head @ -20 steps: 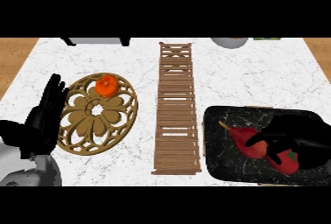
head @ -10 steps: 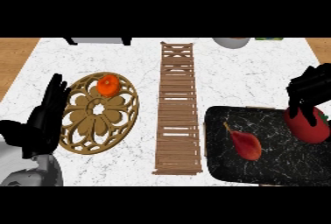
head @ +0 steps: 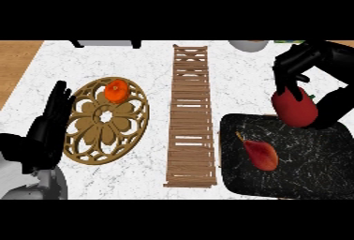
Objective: Pick the tomato from the tray and place it in the tiered shelf
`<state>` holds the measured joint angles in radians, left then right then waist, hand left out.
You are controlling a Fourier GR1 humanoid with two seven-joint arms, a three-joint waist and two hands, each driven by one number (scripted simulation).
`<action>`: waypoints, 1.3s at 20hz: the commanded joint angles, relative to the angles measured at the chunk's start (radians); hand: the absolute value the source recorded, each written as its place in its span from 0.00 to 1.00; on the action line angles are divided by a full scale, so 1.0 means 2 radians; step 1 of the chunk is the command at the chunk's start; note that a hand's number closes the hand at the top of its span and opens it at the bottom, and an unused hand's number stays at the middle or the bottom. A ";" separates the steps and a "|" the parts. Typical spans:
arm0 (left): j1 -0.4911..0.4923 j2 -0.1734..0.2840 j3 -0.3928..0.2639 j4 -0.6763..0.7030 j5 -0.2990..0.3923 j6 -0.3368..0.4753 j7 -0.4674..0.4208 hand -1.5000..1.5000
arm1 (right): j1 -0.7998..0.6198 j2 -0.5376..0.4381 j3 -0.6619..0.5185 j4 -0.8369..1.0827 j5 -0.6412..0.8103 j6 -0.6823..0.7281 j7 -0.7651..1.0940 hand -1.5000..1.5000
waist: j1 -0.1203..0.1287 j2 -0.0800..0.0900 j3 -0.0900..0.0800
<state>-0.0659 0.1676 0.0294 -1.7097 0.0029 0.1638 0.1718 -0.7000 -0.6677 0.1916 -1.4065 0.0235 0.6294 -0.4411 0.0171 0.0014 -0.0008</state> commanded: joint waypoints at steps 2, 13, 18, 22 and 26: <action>0.009 0.001 0.008 -0.001 0.001 -0.008 -0.008 0.50 | -0.040 0.061 -0.003 0.051 0.012 0.016 0.006 1.00 | -0.002 0.000 0.000; -0.002 -0.015 -0.002 -0.004 -0.017 0.001 0.013 0.50 | -0.085 0.203 0.009 0.126 0.085 -0.055 0.014 1.00 | -0.003 0.000 0.000; -0.003 0.002 0.028 0.006 0.005 -0.021 0.004 0.50 | -0.069 0.230 0.030 0.139 0.150 -0.091 -0.027 1.00 | -0.004 0.000 0.000; -0.010 -0.018 -0.001 0.012 -0.024 -0.003 -0.005 0.50 | -0.101 0.287 0.002 0.206 0.122 -0.102 0.042 1.00 | -0.002 0.000 0.000; 0.020 -0.008 0.014 -0.014 -0.005 -0.022 0.000 0.50 | -0.124 0.285 -0.003 0.222 0.125 -0.054 0.048 0.00 | -0.002 -0.001 0.000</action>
<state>-0.0688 0.1464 0.0559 -1.7031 -0.0149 0.1395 0.1729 -0.8955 -0.1320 0.2080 -1.0082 0.2787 0.4807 -0.3970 0.0117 0.0014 -0.0001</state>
